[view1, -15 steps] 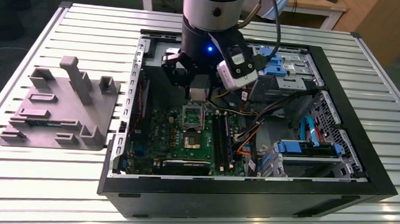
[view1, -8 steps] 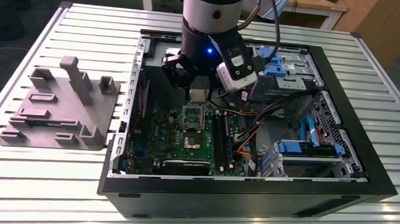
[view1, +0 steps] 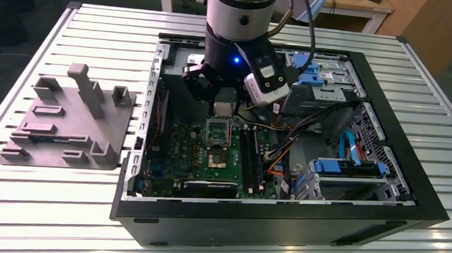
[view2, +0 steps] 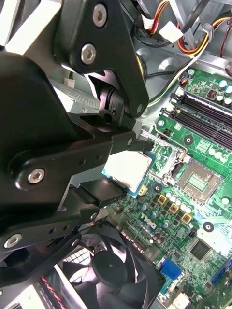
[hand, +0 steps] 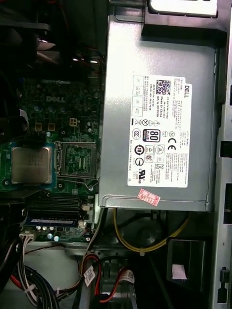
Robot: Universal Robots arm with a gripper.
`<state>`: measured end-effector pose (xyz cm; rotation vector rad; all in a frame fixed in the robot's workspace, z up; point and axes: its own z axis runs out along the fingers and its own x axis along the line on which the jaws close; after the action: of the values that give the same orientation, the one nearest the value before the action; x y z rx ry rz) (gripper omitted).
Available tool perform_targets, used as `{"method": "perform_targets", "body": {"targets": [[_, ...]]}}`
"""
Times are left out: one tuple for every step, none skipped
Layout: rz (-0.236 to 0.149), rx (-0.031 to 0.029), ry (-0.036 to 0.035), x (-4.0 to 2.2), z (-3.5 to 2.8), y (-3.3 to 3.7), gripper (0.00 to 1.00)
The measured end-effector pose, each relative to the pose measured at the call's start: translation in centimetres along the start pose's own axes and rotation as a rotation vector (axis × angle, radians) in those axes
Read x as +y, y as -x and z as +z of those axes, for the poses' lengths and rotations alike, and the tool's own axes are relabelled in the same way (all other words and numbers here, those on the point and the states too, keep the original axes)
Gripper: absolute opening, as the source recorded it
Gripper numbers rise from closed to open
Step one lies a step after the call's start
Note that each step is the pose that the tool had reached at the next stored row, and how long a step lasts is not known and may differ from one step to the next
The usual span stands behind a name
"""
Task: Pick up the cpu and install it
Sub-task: 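Place the cpu into insertion slot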
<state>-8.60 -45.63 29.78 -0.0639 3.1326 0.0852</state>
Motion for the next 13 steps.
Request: {"method": "perform_targets", "body": {"targets": [[0.0, 0.0, 0.0, -0.01, 0.1, 0.0, 0.47], [0.0, 0.0, 0.0, -0.04, 0.18, 0.0, 0.47], [0.0, 0.0001, -0.0001, -0.1, 0.26, 0.01, 0.47], [0.0, 0.0, -0.0001, -0.16, 0.34, 0.0, 0.47], [0.0, 0.0, 0.0, -0.29, 0.4, 0.0, 0.47], [0.0, 0.0, -0.0001, -0.46, 0.43, -0.01, 0.47], [0.0, 0.0, -0.0004, -0.63, 0.48, -0.02, 0.47], [0.0, 0.0, -0.0006, -0.8, 0.54, -0.03, 0.47], [0.0, 0.0, -0.0007, -0.96, 0.61, -0.03, 0.47], [0.0, -0.0002, -0.0004, -1.01, 0.72, -0.03, 0.47], [0.0, -0.0001, -0.0005, -1.02, 0.76, -0.04, 0.47], [0.0, 0.0, -0.0008, -1.02, 0.77, -0.04, 0.47], [0.0, 0.0001, -0.0009, -1.02, 0.77, -0.04, 0.47]]}}
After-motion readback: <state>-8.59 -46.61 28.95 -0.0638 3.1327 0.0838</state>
